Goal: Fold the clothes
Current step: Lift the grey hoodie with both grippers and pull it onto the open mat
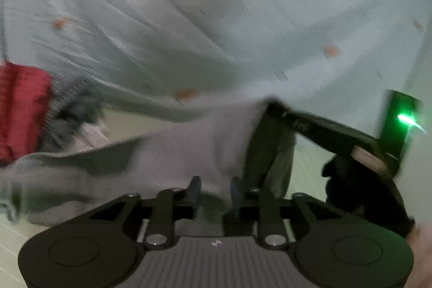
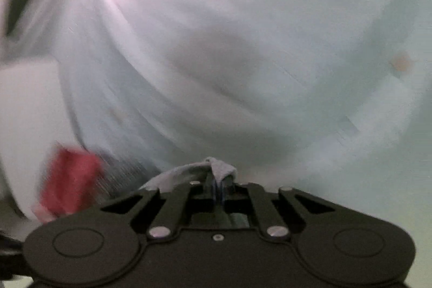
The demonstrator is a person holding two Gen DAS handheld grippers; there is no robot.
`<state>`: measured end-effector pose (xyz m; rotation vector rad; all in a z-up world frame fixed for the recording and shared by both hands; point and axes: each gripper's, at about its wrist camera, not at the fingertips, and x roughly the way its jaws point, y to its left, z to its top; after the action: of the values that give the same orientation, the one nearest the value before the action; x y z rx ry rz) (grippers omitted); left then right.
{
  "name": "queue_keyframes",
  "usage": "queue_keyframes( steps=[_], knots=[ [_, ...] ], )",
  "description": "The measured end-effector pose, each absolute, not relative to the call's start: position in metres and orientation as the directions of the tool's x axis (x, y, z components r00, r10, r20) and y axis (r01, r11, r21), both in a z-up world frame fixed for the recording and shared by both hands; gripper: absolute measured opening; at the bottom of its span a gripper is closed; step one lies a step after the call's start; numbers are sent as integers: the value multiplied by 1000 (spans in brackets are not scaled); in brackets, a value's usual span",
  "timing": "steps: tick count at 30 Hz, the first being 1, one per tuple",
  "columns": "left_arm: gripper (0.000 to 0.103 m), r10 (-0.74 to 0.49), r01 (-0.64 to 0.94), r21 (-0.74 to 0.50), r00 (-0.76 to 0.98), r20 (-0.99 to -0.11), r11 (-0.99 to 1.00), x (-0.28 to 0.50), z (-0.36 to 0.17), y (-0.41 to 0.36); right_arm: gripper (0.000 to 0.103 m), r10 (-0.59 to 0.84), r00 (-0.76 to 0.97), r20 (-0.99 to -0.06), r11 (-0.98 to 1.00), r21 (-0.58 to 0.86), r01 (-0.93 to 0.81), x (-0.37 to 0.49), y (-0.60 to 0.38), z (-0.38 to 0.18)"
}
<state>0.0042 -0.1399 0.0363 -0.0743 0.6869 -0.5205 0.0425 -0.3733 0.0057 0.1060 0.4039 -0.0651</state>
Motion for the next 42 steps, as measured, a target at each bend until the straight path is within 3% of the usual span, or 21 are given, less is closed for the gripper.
queue_keyframes(
  steps=[1, 3, 5, 7, 9, 14, 18, 19, 21, 22, 27, 29, 31, 32, 34, 37, 39, 42],
  knots=[
    [42, -481, 444, -223, 639, -601, 868, 0, 32, -144, 10, -74, 887, -456, 985, 103, 135, 37, -384, -9],
    [51, -456, 429, -204, 644, -614, 880, -3, 27, -144, 27, -121, 833, -540, 962, 141, 232, 22, -402, -34],
    [57, -420, 378, -209, 656, -628, 902, 2, 23, -135, 60, -134, 812, -569, 934, 200, 295, 2, -409, -52],
    [59, -383, 326, -213, 665, -641, 921, 8, 18, -125, 63, -107, 786, -609, 902, 272, 334, -11, -412, -70],
    [64, -348, 275, -217, 672, -654, 937, 19, 14, -113, 74, -67, 756, -651, 867, 338, 367, -21, -413, -88],
    [68, -276, 197, -194, 657, -701, 961, 40, -4, -91, 80, 82, 706, -704, 807, 462, 367, -19, -398, -120],
    [68, -252, 171, -185, 628, -736, 968, 49, -16, -85, 78, 158, 683, -713, 811, 488, 323, 3, -384, -130],
    [68, -247, 164, -184, 627, -739, 969, 50, -18, -84, 74, 168, 678, -715, 822, 482, 305, 11, -380, -133],
    [68, -236, 152, -181, 625, -744, 972, 54, -21, -80, 37, 186, 665, -723, 846, 463, 266, 31, -375, -140],
    [68, -231, 145, -180, 624, -747, 973, 55, -22, -79, 30, 196, 655, -730, 858, 451, 247, 43, -373, -143],
    [68, -182, 81, -170, 639, -748, 982, 65, -24, -64, 24, 36, 648, -761, 917, 283, 280, 88, -373, -126],
    [68, -156, 42, -169, 644, -749, 985, 70, -25, -54, 25, -33, 645, -764, 932, 210, 296, 105, -373, -118],
    [68, -147, 21, -174, 643, -752, 984, 72, -26, -47, 37, -102, 640, -762, 940, 137, 312, 123, -373, -111],
    [68, -148, 17, -179, 640, -754, 984, 73, -28, -44, 49, -136, 637, -758, 942, 100, 320, 131, -373, -107],
    [68, -151, 8, -189, 635, -758, 982, 74, -30, -39, 64, -209, 680, -703, 936, 59, 348, 122, -358, -90],
    [68, -155, -5, -203, 627, -763, 979, 76, -35, -31, 70, -312, 739, -596, 918, 9, 396, 103, -333, -64],
    [68, -157, -14, -212, 622, -767, 977, 77, -37, -25, 75, -234, 782, -578, 948, 44, 316, 104, -313, -63],
    [68, -161, -28, -226, 614, -772, 974, 79, -41, -17, 75, -113, 773, -625, 978, 69, 198, 123, -282, -79]
  ],
)
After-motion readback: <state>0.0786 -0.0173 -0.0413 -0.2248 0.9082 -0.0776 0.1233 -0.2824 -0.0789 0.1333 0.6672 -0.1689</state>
